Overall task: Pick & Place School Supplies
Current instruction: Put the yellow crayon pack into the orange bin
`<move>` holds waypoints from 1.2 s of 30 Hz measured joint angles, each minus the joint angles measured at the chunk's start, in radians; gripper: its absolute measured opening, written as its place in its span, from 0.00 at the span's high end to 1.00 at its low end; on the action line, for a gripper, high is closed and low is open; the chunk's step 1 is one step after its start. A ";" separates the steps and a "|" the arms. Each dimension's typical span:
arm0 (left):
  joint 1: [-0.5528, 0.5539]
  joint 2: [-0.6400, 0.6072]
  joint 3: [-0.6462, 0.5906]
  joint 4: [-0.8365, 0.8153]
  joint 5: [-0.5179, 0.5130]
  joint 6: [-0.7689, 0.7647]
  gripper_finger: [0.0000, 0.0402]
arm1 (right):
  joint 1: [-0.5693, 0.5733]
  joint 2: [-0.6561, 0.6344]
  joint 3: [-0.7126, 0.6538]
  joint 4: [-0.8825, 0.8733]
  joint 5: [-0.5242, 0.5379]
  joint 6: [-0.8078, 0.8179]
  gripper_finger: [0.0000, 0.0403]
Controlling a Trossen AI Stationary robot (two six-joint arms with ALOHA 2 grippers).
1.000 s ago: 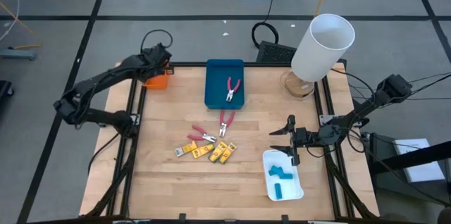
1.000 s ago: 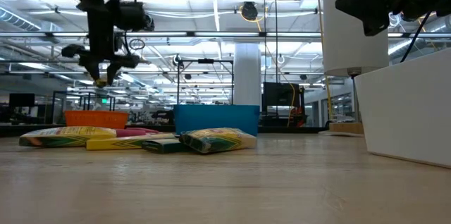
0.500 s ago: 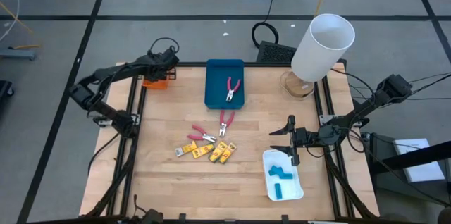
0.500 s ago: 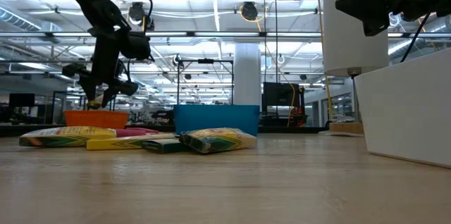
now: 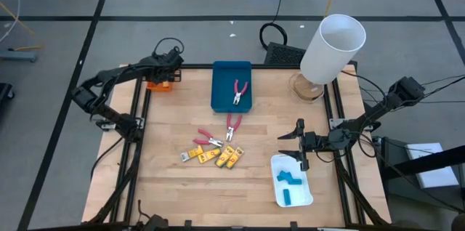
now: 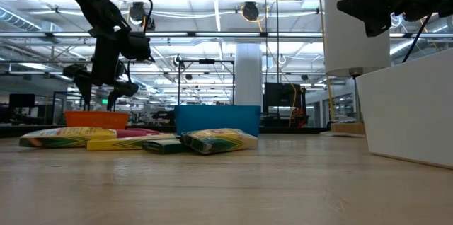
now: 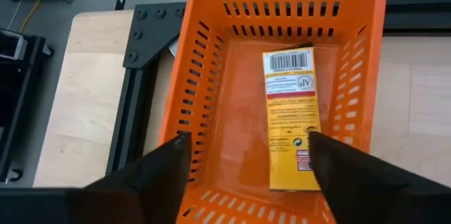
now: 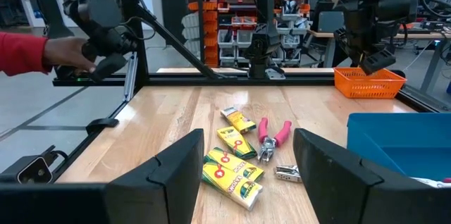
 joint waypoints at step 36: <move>-0.652 -0.426 -0.063 0.276 0.450 0.222 0.19 | 0.000 0.000 0.000 0.000 0.003 0.000 0.48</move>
